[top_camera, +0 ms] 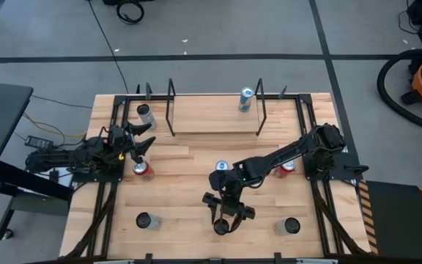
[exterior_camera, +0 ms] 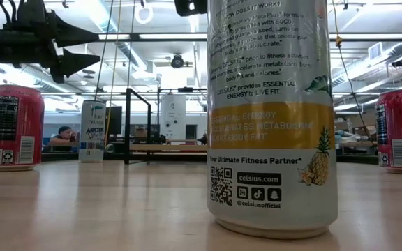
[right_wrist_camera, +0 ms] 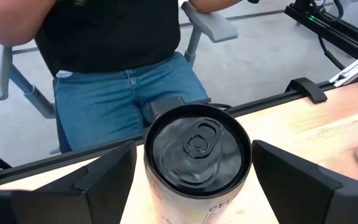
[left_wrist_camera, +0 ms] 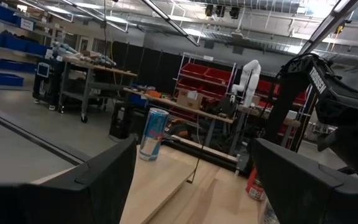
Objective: Place canned beverage on shelf
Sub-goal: Put the left white-yellow soda can on the shelf
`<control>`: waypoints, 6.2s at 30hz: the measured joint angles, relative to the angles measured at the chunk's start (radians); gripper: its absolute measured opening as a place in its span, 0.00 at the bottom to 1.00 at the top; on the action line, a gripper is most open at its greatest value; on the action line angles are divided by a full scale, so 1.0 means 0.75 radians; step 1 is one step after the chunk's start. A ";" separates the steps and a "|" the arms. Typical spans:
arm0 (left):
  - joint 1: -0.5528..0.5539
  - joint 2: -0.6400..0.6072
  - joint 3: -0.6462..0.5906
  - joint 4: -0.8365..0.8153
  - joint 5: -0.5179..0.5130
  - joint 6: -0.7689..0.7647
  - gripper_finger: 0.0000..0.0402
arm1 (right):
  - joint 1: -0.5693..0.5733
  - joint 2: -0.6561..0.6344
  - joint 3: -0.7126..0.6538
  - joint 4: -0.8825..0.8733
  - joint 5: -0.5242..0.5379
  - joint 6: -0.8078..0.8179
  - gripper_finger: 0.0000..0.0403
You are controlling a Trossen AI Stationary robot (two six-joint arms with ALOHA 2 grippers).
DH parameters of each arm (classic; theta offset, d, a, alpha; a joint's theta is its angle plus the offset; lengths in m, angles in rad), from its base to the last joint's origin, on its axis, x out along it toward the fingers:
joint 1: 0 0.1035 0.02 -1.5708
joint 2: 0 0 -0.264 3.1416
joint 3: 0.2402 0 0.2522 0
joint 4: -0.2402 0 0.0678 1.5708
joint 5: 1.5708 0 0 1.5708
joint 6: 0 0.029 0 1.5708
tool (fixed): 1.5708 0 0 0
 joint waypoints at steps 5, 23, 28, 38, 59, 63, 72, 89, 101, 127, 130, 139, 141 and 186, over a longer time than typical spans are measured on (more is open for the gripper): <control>0.000 0.000 0.000 0.000 0.000 0.000 0.80 | 0.001 0.000 0.000 0.004 0.000 0.001 0.81; 0.000 0.006 0.000 -0.013 0.000 0.000 0.80 | 0.003 0.061 -0.002 0.100 -0.050 0.099 0.74; 0.000 0.018 0.000 -0.032 0.000 0.000 0.80 | -0.003 0.065 -0.002 0.108 -0.065 0.100 0.70; 0.000 0.017 0.000 -0.021 0.000 -0.009 0.80 | -0.024 0.048 -0.002 0.104 -0.013 0.109 0.68; 0.000 0.017 0.000 -0.020 0.000 -0.016 0.80 | -0.447 -0.236 0.185 0.013 0.464 0.270 0.68; 0.000 0.017 0.000 -0.020 0.000 -0.018 0.80 | -0.599 -0.267 0.264 -0.043 0.537 0.285 0.68; 0.000 0.017 0.000 -0.021 0.000 -0.014 0.80 | -0.929 -0.281 0.461 -0.244 0.577 0.373 0.68; 0.001 0.017 0.000 -0.024 0.000 -0.045 0.80 | -1.326 -0.285 0.313 -0.279 0.424 0.591 0.68; 0.000 0.017 0.000 -0.029 0.000 -0.045 0.80 | -1.331 -0.285 0.068 -0.119 0.414 0.604 0.68; 0.000 0.018 0.000 -0.047 0.000 -0.045 0.80 | -1.367 -0.286 -0.105 0.063 0.476 0.578 0.68; 0.000 0.018 0.000 -0.053 0.000 -0.045 0.80 | -1.382 -0.286 -0.105 0.067 0.510 0.582 0.68; 0.000 0.018 0.000 -0.054 0.000 -0.045 0.80 | -1.400 -0.326 -0.105 0.037 0.429 0.588 0.68; 0.000 0.017 0.000 -0.057 0.000 -0.046 0.80 | -1.400 -0.344 -0.108 0.024 0.425 0.589 0.68; 0.000 0.017 0.000 -0.059 0.000 -0.064 0.80 | -1.404 -0.381 -0.334 0.315 0.443 0.587 0.79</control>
